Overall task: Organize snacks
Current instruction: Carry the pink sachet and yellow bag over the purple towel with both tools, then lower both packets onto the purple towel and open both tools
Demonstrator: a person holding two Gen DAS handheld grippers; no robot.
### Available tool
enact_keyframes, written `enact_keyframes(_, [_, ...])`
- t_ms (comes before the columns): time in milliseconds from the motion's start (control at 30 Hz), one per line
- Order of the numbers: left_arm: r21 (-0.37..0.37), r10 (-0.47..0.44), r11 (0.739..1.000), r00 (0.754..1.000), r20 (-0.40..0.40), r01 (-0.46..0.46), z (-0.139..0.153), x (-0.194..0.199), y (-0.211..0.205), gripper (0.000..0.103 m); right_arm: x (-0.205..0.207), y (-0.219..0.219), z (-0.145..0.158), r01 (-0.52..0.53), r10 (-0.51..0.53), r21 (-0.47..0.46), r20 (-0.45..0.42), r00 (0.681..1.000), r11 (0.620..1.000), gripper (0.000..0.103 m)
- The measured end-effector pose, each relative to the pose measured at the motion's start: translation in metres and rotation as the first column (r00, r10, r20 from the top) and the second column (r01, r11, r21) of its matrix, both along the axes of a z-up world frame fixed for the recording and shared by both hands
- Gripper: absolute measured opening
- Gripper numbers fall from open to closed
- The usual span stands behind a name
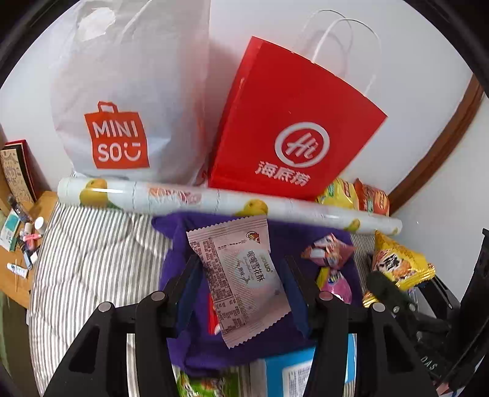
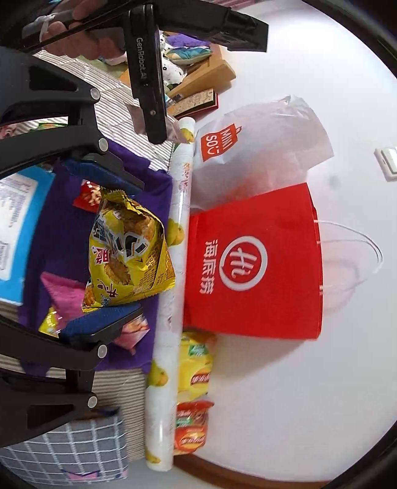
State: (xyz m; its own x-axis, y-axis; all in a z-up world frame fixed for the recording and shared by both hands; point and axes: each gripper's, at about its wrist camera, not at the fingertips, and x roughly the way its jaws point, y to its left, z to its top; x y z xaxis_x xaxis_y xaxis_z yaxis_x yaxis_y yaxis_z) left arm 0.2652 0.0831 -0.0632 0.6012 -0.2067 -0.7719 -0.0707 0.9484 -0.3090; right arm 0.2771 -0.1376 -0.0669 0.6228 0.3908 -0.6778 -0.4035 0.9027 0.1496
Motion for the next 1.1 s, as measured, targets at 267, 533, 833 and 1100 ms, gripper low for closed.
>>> enact_keyframes(267, [0.005,0.015,1.000,0.999,-0.045,-0.014,-0.029,0.028,0.013,0.051,0.029,0.031,-0.038,-0.095,0.090,-0.053,-0.075,0.993,0.994,0.071])
enact_keyframes(533, [-0.014,0.019,1.000,0.994,-0.108,-0.020,-0.063,0.043,0.024,0.051,0.048,0.046,-0.090,-0.159,0.131,-0.096,-0.244,0.961,0.983,0.071])
enact_keyframes(833, [-0.050,-0.022,0.999,0.987,-0.160,0.014,-0.078,0.052,0.020,0.051,0.049,0.058,-0.114,-0.217,0.158,-0.162,-0.317,0.935,0.963,0.071])
enact_keyframes(1100, [-0.048,-0.026,0.999,0.981,-0.193,0.017,-0.088,0.053,0.016,0.051,0.045,0.068,-0.127,-0.255,0.175,-0.194,-0.354,0.919,0.947,0.073])
